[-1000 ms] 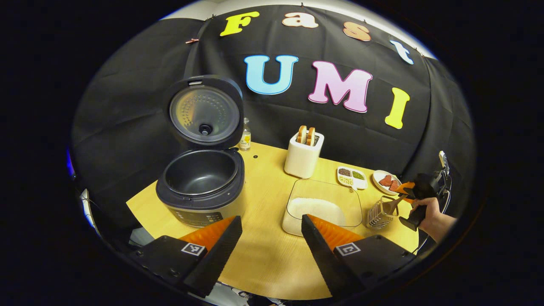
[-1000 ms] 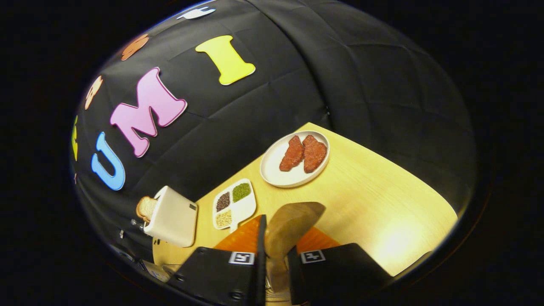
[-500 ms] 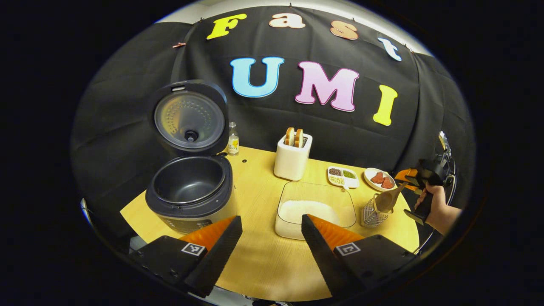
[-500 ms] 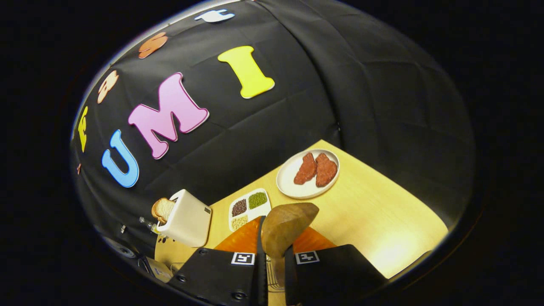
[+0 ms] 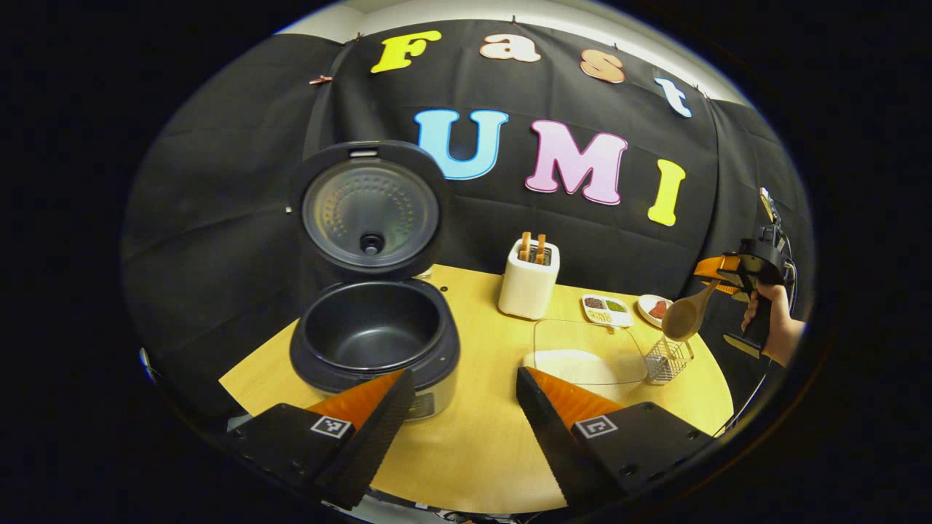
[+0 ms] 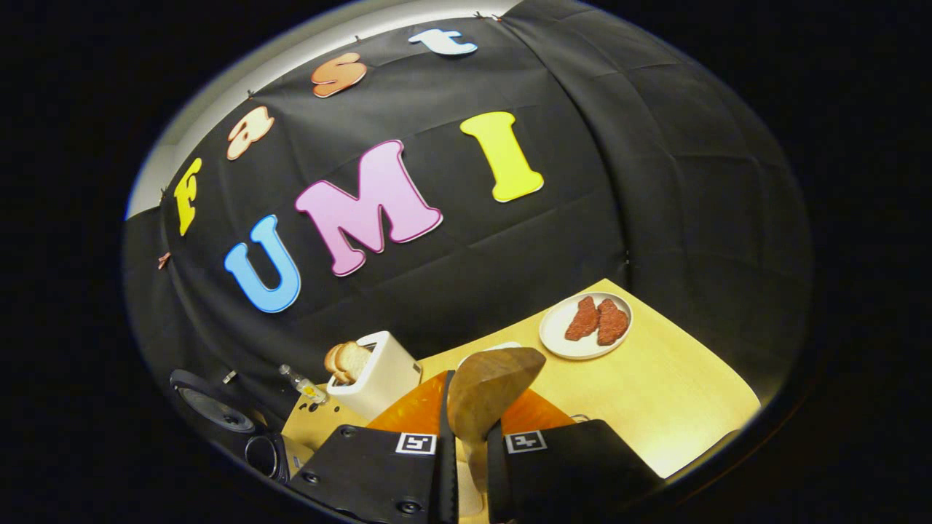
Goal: Close the left gripper, press the button to open the rice cooker; take a wooden spoon from the chopstick holder with the right hand, scoop a spoonful of rice and pour it into the rice cooker, then put the wooden spoon back into the chopstick holder.
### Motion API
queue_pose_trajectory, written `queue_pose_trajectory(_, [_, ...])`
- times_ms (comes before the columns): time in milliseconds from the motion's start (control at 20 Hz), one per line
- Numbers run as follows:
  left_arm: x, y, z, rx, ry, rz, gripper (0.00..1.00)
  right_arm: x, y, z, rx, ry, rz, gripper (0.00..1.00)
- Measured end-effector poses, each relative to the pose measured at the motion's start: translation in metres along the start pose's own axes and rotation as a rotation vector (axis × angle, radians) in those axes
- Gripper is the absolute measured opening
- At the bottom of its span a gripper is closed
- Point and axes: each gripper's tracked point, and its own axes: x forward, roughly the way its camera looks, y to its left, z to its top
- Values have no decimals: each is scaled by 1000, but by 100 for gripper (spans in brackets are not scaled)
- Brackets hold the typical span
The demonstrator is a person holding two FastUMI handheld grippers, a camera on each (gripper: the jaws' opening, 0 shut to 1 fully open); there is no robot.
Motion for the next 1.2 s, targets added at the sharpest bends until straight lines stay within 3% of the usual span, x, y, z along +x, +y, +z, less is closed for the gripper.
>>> queue_pose_trajectory(200, [-5,43,-6,-34,-6,33,96,-6,55,-12,-36,1,92,19])
queue_pose_trajectory(500, [-4,75,-14,-50,25,43,96,16,96,-73,-158,77,176,19])
queue_pose_trajectory(650, [-4,78,-17,-43,37,38,96,30,89,-100,-237,104,161,20])
queue_pose_trajectory(900, [-8,77,-22,-15,46,19,96,33,67,-161,-221,184,88,20])
queue_pose_trajectory(1050, [-11,79,-29,-60,60,10,96,28,72,-179,-92,218,57,20])
queue_pose_trajectory(1100, [-12,80,-31,-79,62,9,96,27,74,-183,-54,230,50,16])
queue_pose_trajectory(1200, [-14,86,-34,-94,65,23,96,27,83,-192,-23,252,48,20])
